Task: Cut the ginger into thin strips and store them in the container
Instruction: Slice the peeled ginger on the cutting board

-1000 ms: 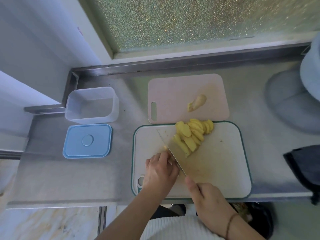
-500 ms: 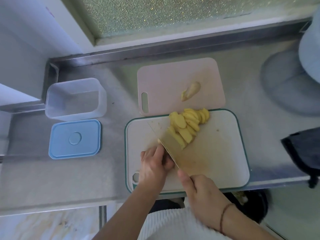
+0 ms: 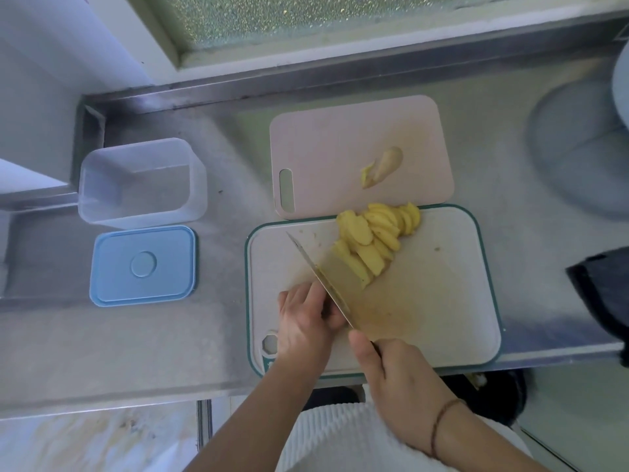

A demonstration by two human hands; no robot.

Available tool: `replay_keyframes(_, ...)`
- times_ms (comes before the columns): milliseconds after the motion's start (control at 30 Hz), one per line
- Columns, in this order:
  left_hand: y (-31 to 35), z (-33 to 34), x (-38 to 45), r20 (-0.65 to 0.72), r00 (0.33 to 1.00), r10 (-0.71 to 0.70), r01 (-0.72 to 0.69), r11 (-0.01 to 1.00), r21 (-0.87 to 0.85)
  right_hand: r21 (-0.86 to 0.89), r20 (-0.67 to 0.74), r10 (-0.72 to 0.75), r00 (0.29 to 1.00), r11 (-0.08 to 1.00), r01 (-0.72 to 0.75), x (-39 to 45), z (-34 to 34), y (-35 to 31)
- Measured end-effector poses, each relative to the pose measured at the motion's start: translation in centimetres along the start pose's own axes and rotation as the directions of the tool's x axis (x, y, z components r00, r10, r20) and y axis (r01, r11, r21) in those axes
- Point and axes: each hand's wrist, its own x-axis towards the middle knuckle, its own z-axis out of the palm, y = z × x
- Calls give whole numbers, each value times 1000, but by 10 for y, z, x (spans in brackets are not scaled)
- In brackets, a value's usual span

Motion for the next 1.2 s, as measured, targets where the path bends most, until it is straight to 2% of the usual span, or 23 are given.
replay_keyframes(233, 1, 0, 3, -4, 1000, 12, -12, 1000, 23, -5, 11, -32, 999, 999, 32, 9, 1, -2)
replay_keyframes(433, -3, 2, 0, 11, 1000, 3, -3, 1000, 27, -31, 73, 61, 996, 998, -58, -12, -8, 12)
replay_keyframes(667, -5, 3, 0, 20, 1000, -12, 11, 999, 37, -3, 15, -23, 1000, 1000, 23, 21, 2, -6)
replay_keyframes(833, -7, 5, -1, 22, 1000, -5, 5, 1000, 22, 13, 92, 77, 993, 997, -78, -10, -7, 20)
replay_keyframes(1000, -7, 5, -2, 19, 1000, -18, 18, 999, 38, 47, 73, -3, 997, 999, -1, 28, -1, -2)
replay_keyframes(1200, -7, 4, -1, 41, 999, -17, 15, 999, 36, 58, 114, 57, 992, 996, -64, -2, -4, 33)
